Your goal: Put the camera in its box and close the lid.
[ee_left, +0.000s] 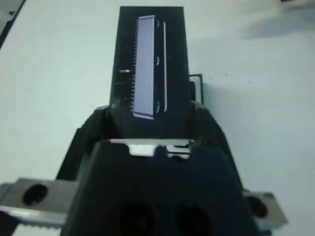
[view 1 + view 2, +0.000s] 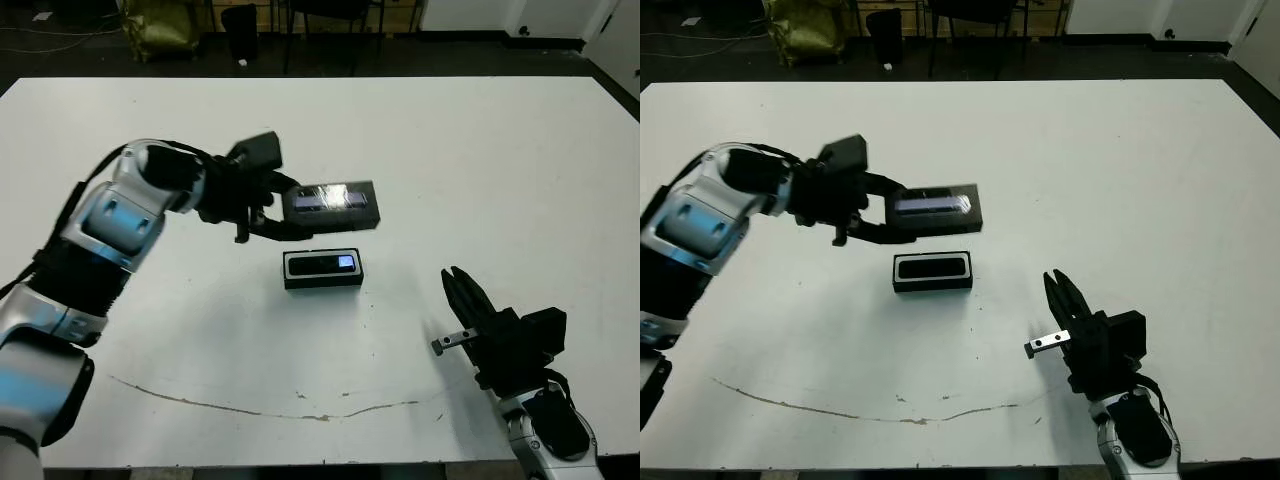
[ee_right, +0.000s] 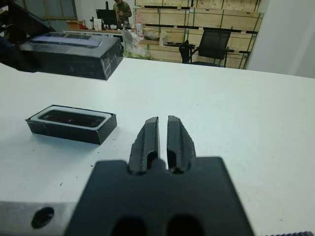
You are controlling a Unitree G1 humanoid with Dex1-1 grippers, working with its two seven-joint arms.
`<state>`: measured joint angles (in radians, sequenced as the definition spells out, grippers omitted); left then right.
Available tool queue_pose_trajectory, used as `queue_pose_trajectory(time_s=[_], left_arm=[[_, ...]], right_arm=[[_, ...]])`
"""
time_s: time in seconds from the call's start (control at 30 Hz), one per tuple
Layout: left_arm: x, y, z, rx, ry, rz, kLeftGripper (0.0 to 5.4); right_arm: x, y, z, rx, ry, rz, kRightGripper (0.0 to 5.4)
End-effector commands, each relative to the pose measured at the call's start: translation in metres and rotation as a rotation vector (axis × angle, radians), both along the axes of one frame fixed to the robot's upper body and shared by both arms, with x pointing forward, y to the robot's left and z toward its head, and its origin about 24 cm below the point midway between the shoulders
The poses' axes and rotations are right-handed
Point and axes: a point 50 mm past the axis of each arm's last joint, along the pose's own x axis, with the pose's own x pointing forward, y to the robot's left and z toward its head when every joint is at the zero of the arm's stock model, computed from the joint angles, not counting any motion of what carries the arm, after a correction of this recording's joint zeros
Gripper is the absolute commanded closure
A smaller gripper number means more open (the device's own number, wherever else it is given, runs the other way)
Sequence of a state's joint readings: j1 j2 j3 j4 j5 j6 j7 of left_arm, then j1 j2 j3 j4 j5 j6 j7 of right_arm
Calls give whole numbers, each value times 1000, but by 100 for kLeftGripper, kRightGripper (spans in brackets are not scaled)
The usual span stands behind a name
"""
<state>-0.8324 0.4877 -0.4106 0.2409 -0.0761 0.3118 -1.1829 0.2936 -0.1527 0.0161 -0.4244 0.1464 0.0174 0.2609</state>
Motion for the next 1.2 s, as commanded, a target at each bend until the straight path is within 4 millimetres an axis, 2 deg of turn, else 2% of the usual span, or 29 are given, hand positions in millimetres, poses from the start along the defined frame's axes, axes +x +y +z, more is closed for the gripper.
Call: queue_pose_trajectory(time_s=[0.03, 0.37, 1.2], left_arm=[[0, -1, -9, 44, 50, -13, 313], [1, -6, -12, 151, 34, -46, 313], [6, -18, -22, 185, 82, -45, 313]], right_arm=[[-1, -2, -4, -11, 29, -11, 540], [-1, 0, -6, -2, 31, -1, 540], [-5, -2, -9, 2, 57, -9, 540]])
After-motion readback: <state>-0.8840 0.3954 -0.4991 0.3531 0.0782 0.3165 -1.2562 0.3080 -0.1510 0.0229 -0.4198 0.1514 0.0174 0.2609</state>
